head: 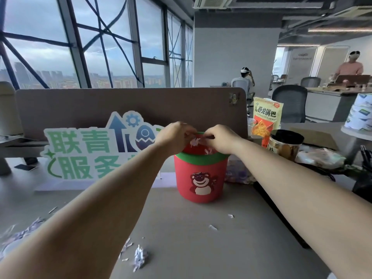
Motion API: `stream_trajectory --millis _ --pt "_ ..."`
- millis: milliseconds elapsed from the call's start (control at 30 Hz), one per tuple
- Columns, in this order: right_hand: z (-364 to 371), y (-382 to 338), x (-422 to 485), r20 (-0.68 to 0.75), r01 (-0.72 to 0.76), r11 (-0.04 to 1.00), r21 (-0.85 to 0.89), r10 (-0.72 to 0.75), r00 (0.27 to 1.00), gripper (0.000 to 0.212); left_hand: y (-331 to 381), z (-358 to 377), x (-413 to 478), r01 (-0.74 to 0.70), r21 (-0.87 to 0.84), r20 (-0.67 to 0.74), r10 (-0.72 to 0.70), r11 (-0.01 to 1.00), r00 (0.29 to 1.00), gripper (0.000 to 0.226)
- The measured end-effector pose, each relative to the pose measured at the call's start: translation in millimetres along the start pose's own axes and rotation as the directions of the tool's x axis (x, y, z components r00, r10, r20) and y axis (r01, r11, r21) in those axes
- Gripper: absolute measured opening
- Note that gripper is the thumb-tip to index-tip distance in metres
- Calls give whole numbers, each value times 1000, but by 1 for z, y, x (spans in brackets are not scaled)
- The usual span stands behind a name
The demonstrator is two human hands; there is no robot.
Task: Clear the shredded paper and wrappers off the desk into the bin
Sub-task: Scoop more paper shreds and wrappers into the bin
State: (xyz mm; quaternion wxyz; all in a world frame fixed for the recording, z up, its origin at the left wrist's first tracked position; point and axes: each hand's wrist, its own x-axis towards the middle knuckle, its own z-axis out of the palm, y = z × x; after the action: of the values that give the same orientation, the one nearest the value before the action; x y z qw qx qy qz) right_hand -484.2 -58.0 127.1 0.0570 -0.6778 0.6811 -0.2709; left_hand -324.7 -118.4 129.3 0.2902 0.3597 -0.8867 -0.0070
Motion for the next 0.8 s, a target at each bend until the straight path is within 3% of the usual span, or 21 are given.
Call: stream_trajectory --millis 300,500,633,800 --pt "-7 -7 -10 19 7 999 -50 -6 1000 22 3 -8 -15 19 -33 15 -19 999 1000 26" --pt "-15 -29 -44 -164 99 995 26 -93 982 21 2 -25 -45 46 -111 -41 -50 993 998 30" --pt "-10 -40 -84 -278 110 993 51 -91 956 20 -2 -37 -84 95 -123 -105 -108 988 989 26" --pt "34 -27 -135 -316 40 995 90 -10 949 17 -17 -17 -160 182 -54 -44 -184 982 982 31"
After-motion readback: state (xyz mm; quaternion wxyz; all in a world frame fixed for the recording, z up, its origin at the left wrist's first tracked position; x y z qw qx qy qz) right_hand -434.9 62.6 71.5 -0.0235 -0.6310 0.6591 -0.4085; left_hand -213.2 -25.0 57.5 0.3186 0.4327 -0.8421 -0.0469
